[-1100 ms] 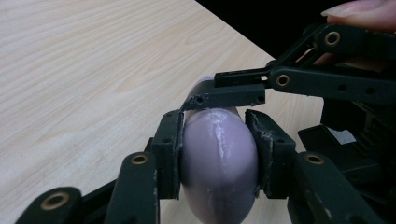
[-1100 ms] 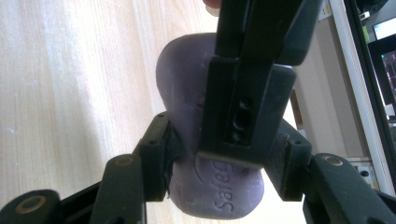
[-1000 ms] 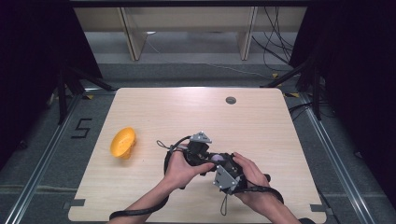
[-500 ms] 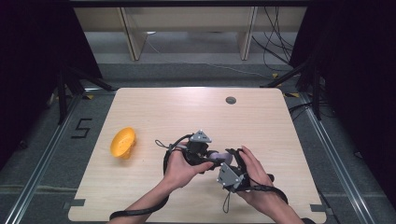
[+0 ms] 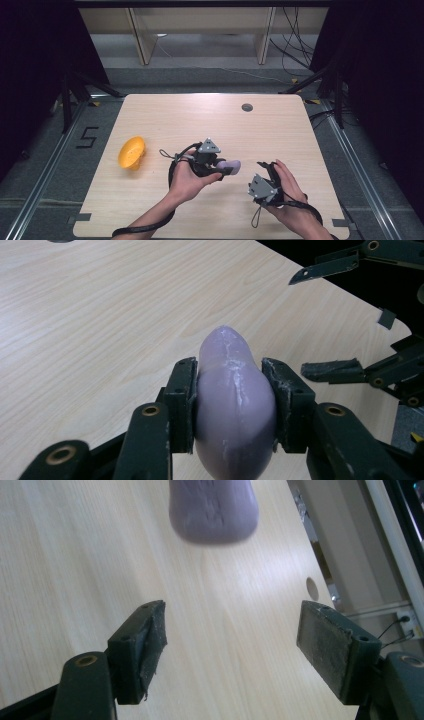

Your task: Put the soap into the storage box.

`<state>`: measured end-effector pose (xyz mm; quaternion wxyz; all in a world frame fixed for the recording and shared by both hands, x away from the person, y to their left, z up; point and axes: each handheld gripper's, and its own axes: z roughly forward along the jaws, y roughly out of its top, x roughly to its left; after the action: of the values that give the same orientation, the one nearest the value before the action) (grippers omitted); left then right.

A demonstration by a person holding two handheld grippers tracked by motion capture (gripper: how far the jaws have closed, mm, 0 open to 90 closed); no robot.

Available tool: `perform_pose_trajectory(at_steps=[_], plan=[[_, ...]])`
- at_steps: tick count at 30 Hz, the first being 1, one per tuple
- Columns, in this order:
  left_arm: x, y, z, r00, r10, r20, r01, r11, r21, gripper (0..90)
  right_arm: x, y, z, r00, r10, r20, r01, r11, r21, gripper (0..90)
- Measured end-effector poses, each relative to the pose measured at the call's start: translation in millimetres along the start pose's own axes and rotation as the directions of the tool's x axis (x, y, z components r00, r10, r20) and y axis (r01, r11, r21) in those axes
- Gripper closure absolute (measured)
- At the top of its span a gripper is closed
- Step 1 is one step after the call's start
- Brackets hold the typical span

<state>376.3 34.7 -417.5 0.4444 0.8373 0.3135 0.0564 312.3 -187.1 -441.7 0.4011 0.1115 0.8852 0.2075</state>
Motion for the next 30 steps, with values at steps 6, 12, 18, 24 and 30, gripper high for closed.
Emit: perform_pose_trajectory(at_steps=[6, 12, 18, 24, 30], plan=[[2.9, -2.4, -2.6, 0.9996, 0.008, -0.027, -0.007, 0.9999, 0.013, 58.6, 0.7, -11.1, -0.7, 0.9984, 0.054, -0.017, -0.054, 0.9984, 0.016, 28.5], [6.9, -4.8, -7.9, 0.9985, 0.029, -0.046, -0.028, 0.9994, 0.021, 58.6, -0.4, -14.8, 0.5, 0.9967, 0.078, -0.022, -0.077, 0.9968, 0.022, 28.3], [12.2, -7.1, -14.4, 0.9969, 0.037, -0.069, -0.036, 0.9992, 0.017, 58.6, -1.4, -17.8, 2.2, 0.9946, 0.100, -0.026, -0.100, 0.9948, 0.020, 28.3], [16.5, -12.0, -20.7, 0.9951, 0.017, -0.097, -0.015, 0.9998, 0.014, 58.6, -3.5, -19.4, 2.0, 0.9933, 0.112, -0.030, -0.111, 0.9937, 0.012, 29.1], [21.0, -16.5, -29.9, 0.9896, 0.027, -0.141, -0.027, 0.9996, -0.004, 58.6, -4.7, -21.6, 2.0, 0.9913, 0.129, -0.028, -0.128, 0.9916, 0.016, 30.4]])
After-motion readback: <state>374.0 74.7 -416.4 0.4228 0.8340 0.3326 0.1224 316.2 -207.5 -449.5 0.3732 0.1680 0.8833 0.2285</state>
